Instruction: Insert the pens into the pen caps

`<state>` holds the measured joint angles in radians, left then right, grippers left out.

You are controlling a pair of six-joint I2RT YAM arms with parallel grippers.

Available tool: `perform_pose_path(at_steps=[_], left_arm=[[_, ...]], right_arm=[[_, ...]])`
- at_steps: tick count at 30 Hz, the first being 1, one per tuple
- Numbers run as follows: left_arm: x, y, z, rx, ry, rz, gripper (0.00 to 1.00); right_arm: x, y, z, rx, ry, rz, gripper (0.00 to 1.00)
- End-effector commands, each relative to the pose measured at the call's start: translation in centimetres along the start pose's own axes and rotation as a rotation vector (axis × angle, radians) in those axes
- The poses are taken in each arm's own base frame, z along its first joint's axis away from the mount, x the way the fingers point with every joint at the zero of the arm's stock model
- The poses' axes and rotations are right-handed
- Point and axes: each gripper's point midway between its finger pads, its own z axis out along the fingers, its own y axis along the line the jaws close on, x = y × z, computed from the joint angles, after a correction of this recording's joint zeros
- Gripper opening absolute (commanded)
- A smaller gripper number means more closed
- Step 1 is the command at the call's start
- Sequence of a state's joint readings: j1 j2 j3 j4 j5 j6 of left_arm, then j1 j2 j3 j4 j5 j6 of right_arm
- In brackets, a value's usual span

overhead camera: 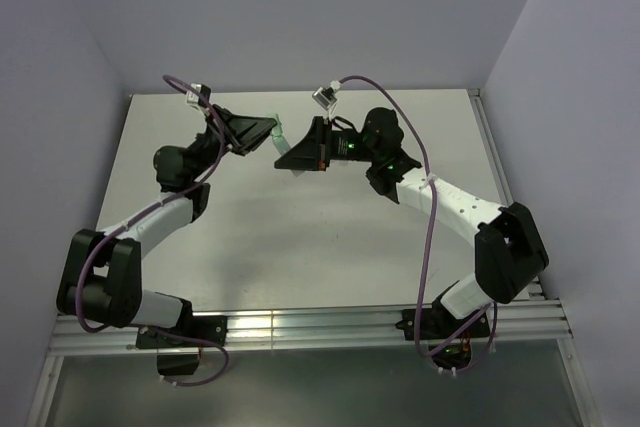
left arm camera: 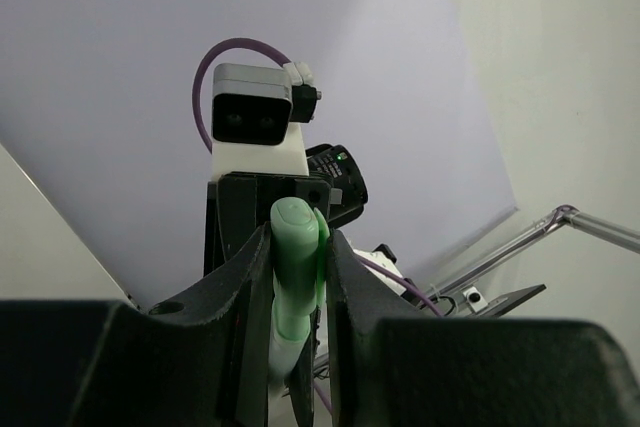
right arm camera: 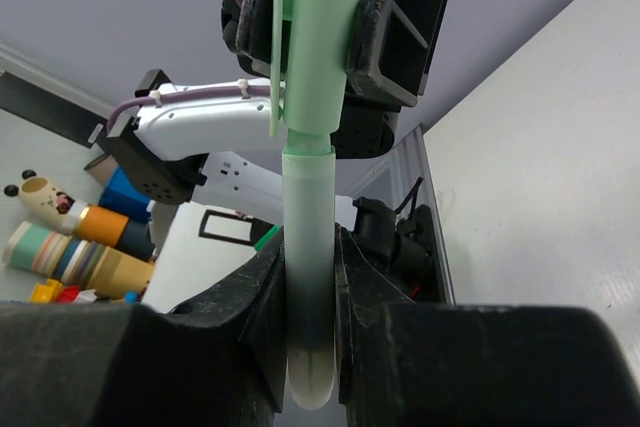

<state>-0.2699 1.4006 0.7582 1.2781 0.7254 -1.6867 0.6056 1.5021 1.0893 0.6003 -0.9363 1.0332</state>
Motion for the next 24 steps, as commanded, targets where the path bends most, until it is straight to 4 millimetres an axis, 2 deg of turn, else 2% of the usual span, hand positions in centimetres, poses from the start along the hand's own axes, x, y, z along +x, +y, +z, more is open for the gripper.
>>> perform_pose_path(at_steps=[1,11,18,24], left_arm=[[2.4,-6.1,-0.8,0.237,0.031,0.222,0.0],[3.6,-7.1,-0.3,0.208,0.025,0.322,0.0],[4.7,-6.3,0.1,0.194,0.044,0.321,0.0],[6.0,-6.3,0.5,0.196,0.049,0.315,0.0]], right_arm=[[-1.6,2.8,-0.4,-0.065,-0.06,-0.077,0.0],[-3.0,2.6,-1.1,-0.069,-0.143,-0.027,0.0],[-3.6,4.0,-1.2,-0.1,-0.161,-0.047,0.0],[-4.1,4.0,-1.2,-0.072,-0.177,-0.092,0.0]])
